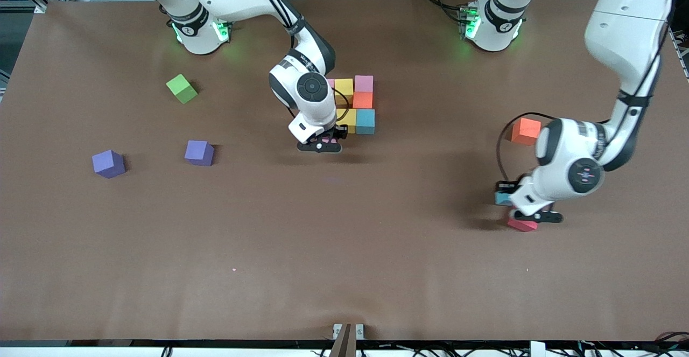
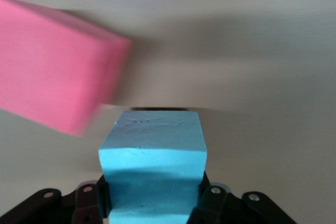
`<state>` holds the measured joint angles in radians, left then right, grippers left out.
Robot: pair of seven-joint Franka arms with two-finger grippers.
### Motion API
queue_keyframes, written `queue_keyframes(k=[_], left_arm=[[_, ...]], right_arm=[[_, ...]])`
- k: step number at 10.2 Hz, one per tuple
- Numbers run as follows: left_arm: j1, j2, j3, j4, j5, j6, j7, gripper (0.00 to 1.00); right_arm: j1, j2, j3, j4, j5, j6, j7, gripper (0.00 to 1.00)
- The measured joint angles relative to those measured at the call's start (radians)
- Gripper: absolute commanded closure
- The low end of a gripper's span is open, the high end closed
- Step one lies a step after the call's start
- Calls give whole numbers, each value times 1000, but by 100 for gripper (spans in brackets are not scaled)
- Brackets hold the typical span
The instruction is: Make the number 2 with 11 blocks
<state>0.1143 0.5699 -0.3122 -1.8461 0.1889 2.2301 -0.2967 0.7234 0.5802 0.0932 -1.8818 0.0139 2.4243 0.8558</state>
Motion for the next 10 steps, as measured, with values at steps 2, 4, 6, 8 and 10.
queue_keyframes(k=[2, 4, 6, 8, 10], left_arm=[[-59, -10, -74, 0, 0, -6, -199, 83], [-97, -14, -128, 1, 0, -8, -362, 83], [-119, -15, -185, 12, 0, -8, -490, 83], [-164, -15, -196, 29, 0, -8, -593, 83], [-194, -14, -195, 36, 0, -8, -677, 83]], right_arm=[[1, 0, 0, 0, -4, -1, 0, 67], [1, 0, 0, 0, -6, -1, 0, 66], [2, 0, 0, 0, -7, -2, 4, 65], [2, 0, 0, 0, -9, -2, 6, 1], [3, 0, 0, 0, -23, -4, 7, 0]])
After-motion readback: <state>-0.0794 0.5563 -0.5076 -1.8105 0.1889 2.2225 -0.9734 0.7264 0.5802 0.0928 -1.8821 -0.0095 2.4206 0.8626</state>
